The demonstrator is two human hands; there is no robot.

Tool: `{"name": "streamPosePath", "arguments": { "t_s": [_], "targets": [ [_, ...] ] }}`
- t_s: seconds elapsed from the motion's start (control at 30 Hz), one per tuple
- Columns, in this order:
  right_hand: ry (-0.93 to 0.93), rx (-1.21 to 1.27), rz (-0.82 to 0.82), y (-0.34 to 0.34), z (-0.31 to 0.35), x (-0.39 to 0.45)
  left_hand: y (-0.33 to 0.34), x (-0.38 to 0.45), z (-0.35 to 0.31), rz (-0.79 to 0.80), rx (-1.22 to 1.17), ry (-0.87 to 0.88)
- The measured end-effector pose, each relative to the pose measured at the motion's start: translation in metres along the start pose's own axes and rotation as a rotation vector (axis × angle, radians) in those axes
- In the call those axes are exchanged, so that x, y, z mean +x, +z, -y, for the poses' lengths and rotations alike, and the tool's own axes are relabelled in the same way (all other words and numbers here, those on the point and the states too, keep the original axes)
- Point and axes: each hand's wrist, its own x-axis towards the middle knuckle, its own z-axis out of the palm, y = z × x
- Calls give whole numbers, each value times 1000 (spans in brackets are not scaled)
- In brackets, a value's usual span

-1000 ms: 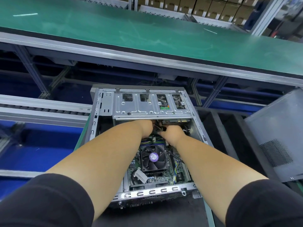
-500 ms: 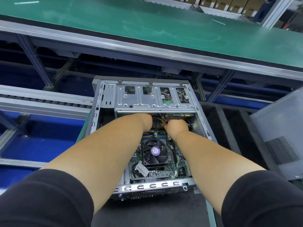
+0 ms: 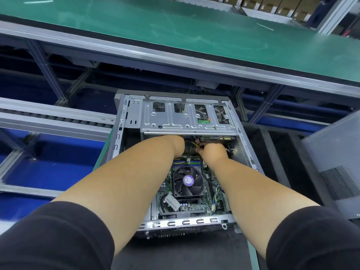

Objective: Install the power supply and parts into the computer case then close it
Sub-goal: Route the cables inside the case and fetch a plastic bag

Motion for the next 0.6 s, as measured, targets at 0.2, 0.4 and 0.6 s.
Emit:
{"name": "streamPosePath", "arguments": {
  "t_s": [0.2,0.4,0.6],
  "targets": [
    [2,-63,11,1,0,1,1,2,0,21,21,12],
    [-6,-71,39,-1,1,2,0,2,-1,18,47,14],
    [35,-2,70,1,3,6,1,2,0,16,16,5]
  ]
}}
